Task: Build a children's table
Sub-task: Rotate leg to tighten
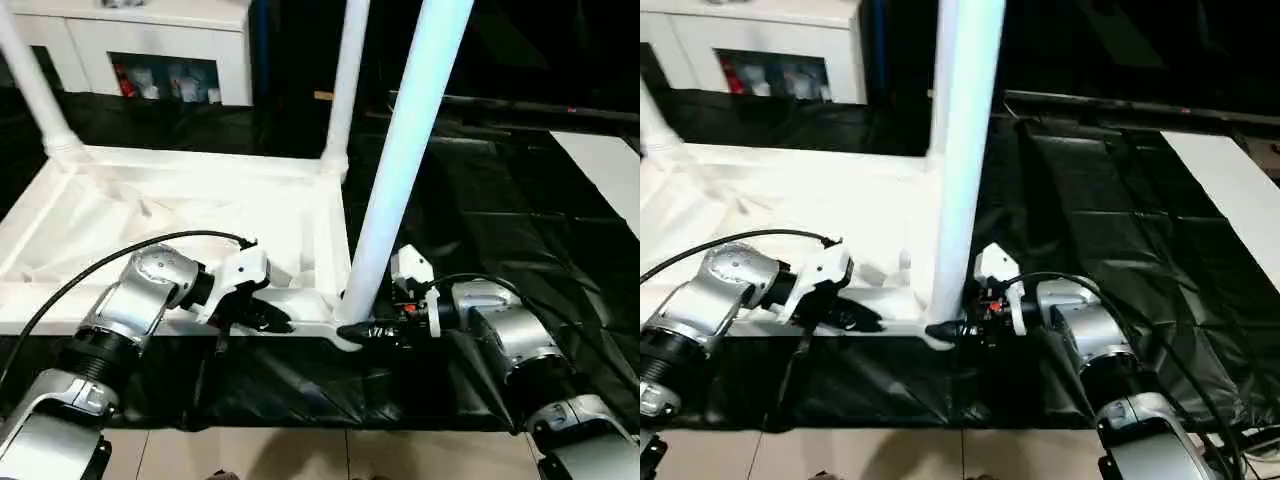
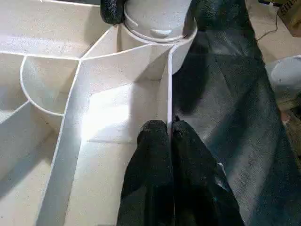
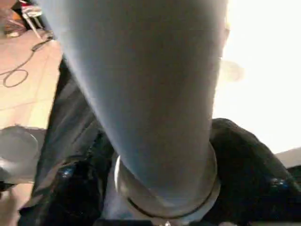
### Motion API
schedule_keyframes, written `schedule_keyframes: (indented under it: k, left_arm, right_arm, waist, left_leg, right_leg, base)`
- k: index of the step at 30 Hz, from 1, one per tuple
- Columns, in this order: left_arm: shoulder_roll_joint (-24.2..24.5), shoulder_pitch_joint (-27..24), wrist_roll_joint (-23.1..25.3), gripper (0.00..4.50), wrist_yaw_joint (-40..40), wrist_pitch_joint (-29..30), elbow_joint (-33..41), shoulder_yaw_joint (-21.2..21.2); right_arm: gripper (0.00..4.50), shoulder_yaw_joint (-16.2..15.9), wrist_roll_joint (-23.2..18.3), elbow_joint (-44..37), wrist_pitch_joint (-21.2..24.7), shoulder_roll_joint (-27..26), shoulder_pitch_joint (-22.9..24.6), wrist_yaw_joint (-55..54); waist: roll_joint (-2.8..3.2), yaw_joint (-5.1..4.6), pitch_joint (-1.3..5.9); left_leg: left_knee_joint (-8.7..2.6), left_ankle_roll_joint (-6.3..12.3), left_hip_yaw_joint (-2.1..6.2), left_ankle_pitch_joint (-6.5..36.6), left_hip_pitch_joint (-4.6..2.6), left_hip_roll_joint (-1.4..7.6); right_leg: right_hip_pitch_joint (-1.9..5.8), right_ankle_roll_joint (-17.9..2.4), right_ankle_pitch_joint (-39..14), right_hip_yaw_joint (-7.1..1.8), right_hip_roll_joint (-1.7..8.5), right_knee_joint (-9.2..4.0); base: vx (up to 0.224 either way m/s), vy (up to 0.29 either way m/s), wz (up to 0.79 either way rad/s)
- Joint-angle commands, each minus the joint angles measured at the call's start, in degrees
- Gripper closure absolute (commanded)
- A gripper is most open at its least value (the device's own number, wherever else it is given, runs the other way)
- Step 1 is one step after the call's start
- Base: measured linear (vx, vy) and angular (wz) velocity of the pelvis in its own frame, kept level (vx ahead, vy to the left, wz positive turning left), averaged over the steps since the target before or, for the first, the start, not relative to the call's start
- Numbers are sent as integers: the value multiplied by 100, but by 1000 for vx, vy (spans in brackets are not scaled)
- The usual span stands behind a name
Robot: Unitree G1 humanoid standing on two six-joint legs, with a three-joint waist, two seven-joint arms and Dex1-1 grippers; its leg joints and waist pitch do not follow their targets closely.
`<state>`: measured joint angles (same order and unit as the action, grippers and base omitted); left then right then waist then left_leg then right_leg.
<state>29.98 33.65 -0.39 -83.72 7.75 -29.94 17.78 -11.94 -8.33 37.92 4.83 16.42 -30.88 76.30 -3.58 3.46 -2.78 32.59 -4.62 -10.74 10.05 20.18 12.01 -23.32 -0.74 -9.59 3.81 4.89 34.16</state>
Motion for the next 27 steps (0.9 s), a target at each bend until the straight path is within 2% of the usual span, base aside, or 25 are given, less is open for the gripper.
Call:
schedule_keyframes:
  k: [1, 4, 5, 6, 10, 11, 12, 14, 15, 16, 17, 18, 19, 21, 22, 23, 25, 27]
  left_arm:
    - [30, 9, -46, 450, -129, -52, 28, 45]
    - [58, -7, -65, 450, -168, -37, 43, 38]
    - [73, -12, -73, 450, -192, -24, 49, 41]
    - [79, -11, -74, 450, -204, -24, 44, 46]
    - [51, 21, -38, 450, -103, 3, -3, 48]
    - [14, 43, -21, 450, 5, 34, -40, 27]
    - [-58, 72, -2, 450, 172, 65, -106, -6]
    - [-126, 94, 36, 450, 360, 100, -140, -31]
    - [-409, 181, 102, 450, 937, 248, -229, -129]
    - [-616, 236, 151, 450, 1314, 339, -269, -174]
    - [-684, 248, 168, 450, 1419, 364, -271, -177]
    - [-775, 264, 190, 450, 1562, 398, -274, -180]
    - [-1052, 294, 200, 450, 1907, 501, -263, -199]
    - [-1215, 313, 195, 450, 2102, 549, -265, -218]
    - [-1355, 347, 208, 450, 2256, 564, -314, -213]
    - [-1616, 440, 253, 450, 2598, 544, -456, -209]
    - [-1752, 535, 339, 450, 2794, 433, -610, -160]
    - [-1773, 581, 395, 450, 2879, 335, -711, -155]
  right_arm:
    - [151, -149, 68, 59, 4, -1, -21, 131]
    - [173, -180, 68, 24, 11, -34, 12, 139]
    - [173, -193, 44, -20, 36, -57, 53, 161]
    - [188, -205, 36, -43, 40, -66, 82, 179]
    - [197, -202, 5, -134, 48, -103, 222, 123]
    - [197, -163, -17, -165, 63, -145, 279, 21]
    - [199, -85, -46, -196, 67, -222, 359, -182]
    - [199, -28, -21, -209, 39, -289, 423, -435]
    - [199, 210, 39, -141, -51, -536, 551, -1330]
    - [199, 375, 43, -93, -74, -712, 621, -1877]
    - [200, 429, 48, -61, -66, -777, 625, -2073]
    - [200, 502, 54, -17, -56, -866, 630, -2339]
    - [200, 680, 38, 89, -59, -1123, 632, -2960]
    - [200, 758, 36, 135, -96, -1262, 629, -3275]
    - [200, 834, 32, 197, -72, -1415, 589, -3619]
    - [200, 953, 60, 314, -136, -1761, 488, -4251]
    - [201, 952, 169, 460, -205, -2010, 333, -4753]
    - [201, 983, 210, 468, -310, -2085, 270, -4917]
  waist:
    - [98, 16, 317]
    - [103, 11, 332]
    - [126, 16, 333]
    - [120, 14, 338]
    - [106, 19, 346]
    - [110, 20, 347]
    - [140, 12, 341]
    - [129, 12, 331]
    - [163, 15, 318]
    - [175, -26, 277]
    - [141, -49, 285]
    - [157, -59, 289]
    - [185, -70, 278]
    - [188, -114, 280]
    - [228, -146, 273]
    - [218, -160, 281]
    - [227, -193, 278]
    - [242, -223, 281]
  left_leg:
    - [-384, -26, 27, 1729, -68, 170]
    - [-385, -29, 32, 1622, -53, 164]
    - [-387, -31, 36, 1601, -51, 164]
    - [-384, -21, 31, 1564, -46, 162]
    - [-374, 22, 23, 1446, -39, 161]
    - [-373, 23, 22, 1446, -40, 160]
    - [-377, 12, 17, 1488, -45, 159]
    - [-384, -23, 20, 1646, -56, 154]
    - [-390, -47, 26, 1741, -68, 150]
    - [-393, -190, 52, 2188, -139, 132]
    - [-390, -211, 65, 2265, -136, 119]
    - [-409, -241, 99, 2285, -116, 115]
    - [-412, -241, 112, 2296, -109, 108]
    - [-407, -221, 126, 2398, -119, 97]
    - [-415, -194, 128, 2445, -98, 91]
    - [-410, -191, 132, 2449, -96, 84]
    - [-401, -184, 140, 2518, -102, 67]
    - [-404, -154, 163, 2592, -97, 57]
  right_leg:
    - [233, -1200, -1864, -250, 304, -401]
    - [250, -1236, -1619, -245, 289, -370]
    - [255, -1256, -1560, -243, 290, -360]
    - [260, -1285, -1441, -241, 281, -351]
    - [275, -1362, -1183, -238, 276, -320]
    - [274, -1368, -1177, -237, 276, -317]
    - [265, -1375, -1163, -241, 273, -333]
    - [258, -1340, -1403, -242, 277, -358]
    - [242, -1313, -1545, -241, 280, -371]
    - [170, -1133, -2276, -242, 301, -470]
    - [181, -1041, -2505, -232, 297, -493]
    - [200, -896, -2764, -219, 308, -525]
    - [192, -842, -2863, -215, 316, -538]
    - [171, -713, -3101, -191, 314, -590]
    - [170, -686, -3103, -183, 303, -612]
    - [169, -678, -3098, -175, 308, -612]
    - [142, -624, -3244, -159, 303, -640]
    - [158, -491, -3434, -123, 311, -687]
  base:
    - [0, 0, 0]
    - [0, 0, 0]
    - [0, 0, 0]
    - [0, 0, 0]
    - [0, 0, 0]
    - [0, 0, 0]
    - [0, 0, 0]
    - [0, 0, 0]
    - [0, 0, 0]
    - [0, 0, 0]
    - [0, 0, 0]
    - [-53, 8, -2]
    - [-51, 19, -3]
    - [-26, 10, -2]
    - [0, 0, 0]
    - [0, 0, 0]
    - [0, 0, 0]
    - [0, 0, 0]
